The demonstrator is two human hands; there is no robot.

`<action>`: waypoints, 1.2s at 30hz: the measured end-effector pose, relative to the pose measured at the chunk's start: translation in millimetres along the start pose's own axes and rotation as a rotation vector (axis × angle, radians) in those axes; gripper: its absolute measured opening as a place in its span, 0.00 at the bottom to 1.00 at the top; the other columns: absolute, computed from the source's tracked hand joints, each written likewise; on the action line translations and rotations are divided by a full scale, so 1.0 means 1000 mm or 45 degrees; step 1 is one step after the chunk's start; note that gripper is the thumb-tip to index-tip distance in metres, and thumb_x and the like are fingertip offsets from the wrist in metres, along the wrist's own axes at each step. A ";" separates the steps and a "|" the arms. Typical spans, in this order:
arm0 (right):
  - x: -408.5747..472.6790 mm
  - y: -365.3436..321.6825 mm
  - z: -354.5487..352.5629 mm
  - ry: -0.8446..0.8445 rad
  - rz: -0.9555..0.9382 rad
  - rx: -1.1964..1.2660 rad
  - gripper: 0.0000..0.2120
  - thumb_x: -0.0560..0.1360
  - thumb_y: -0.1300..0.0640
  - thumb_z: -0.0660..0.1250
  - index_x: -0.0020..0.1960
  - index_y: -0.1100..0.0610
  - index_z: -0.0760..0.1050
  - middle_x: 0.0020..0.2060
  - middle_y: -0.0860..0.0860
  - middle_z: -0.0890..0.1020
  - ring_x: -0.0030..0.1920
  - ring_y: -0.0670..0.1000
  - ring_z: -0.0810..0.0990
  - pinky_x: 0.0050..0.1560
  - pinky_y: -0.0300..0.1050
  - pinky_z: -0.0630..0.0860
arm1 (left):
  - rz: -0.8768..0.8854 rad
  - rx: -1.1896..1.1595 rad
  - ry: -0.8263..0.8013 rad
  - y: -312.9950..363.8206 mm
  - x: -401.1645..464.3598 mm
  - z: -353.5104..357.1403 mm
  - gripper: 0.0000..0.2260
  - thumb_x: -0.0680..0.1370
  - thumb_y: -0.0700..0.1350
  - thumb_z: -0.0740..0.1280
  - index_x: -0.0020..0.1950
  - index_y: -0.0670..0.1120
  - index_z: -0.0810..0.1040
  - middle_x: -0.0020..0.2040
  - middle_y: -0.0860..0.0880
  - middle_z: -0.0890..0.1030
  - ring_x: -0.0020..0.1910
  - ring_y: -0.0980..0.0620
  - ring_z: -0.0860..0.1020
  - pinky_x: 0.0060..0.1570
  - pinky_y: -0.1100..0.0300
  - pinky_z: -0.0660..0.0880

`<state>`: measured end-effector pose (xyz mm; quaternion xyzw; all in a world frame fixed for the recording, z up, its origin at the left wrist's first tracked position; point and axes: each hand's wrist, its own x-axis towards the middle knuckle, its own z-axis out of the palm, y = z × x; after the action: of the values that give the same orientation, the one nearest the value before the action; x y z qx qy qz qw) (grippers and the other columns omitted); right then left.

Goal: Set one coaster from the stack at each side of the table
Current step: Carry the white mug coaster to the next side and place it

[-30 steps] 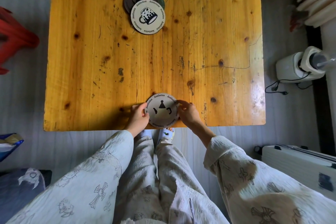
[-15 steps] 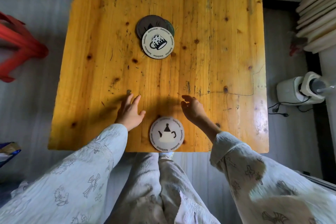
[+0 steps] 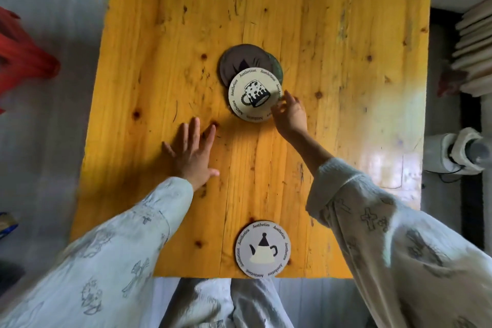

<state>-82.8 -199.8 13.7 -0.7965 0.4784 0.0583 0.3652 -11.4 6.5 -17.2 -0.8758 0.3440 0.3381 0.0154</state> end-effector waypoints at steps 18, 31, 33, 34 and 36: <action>-0.023 0.013 -0.018 -0.041 0.294 1.028 0.09 0.76 0.67 0.62 0.40 0.55 0.73 0.35 0.50 0.75 0.37 0.46 0.78 0.33 0.34 0.80 | -0.020 -0.096 0.019 0.004 -0.003 -0.003 0.46 0.71 0.48 0.69 0.71 0.59 0.33 0.74 0.48 0.31 0.72 0.45 0.31 0.66 0.31 0.38; -0.169 0.181 -0.139 0.334 0.360 1.162 0.12 0.76 0.66 0.61 0.38 0.52 0.74 0.34 0.50 0.75 0.38 0.48 0.74 0.42 0.43 0.72 | 0.164 -0.414 0.050 0.153 -0.077 0.009 0.21 0.79 0.44 0.56 0.72 0.48 0.58 0.76 0.47 0.54 0.75 0.47 0.54 0.71 0.51 0.56; -0.201 0.216 -0.163 0.391 0.352 1.217 0.13 0.76 0.68 0.61 0.38 0.53 0.73 0.34 0.50 0.75 0.36 0.47 0.74 0.41 0.41 0.72 | 0.301 -0.400 0.057 0.195 -0.099 0.021 0.21 0.79 0.44 0.57 0.71 0.47 0.60 0.75 0.46 0.59 0.73 0.47 0.58 0.70 0.52 0.58; -0.218 0.235 -0.174 0.424 0.347 1.251 0.14 0.76 0.68 0.61 0.37 0.53 0.73 0.33 0.50 0.76 0.35 0.47 0.74 0.40 0.41 0.72 | 0.375 -0.393 0.070 0.219 -0.111 0.029 0.20 0.78 0.44 0.58 0.71 0.45 0.61 0.73 0.45 0.61 0.72 0.47 0.60 0.70 0.53 0.58; -0.252 0.276 -0.197 0.473 0.337 1.291 0.14 0.75 0.69 0.62 0.37 0.52 0.74 0.33 0.50 0.76 0.32 0.45 0.75 0.38 0.40 0.72 | 0.493 -0.407 0.091 0.267 -0.138 0.050 0.19 0.78 0.42 0.59 0.69 0.43 0.64 0.71 0.43 0.66 0.70 0.46 0.63 0.69 0.56 0.59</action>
<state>-490.1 -219.6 123.3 -0.4511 0.5989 -0.2752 0.6018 -278.0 -102.5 82.7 -0.7964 0.4477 0.3537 -0.2005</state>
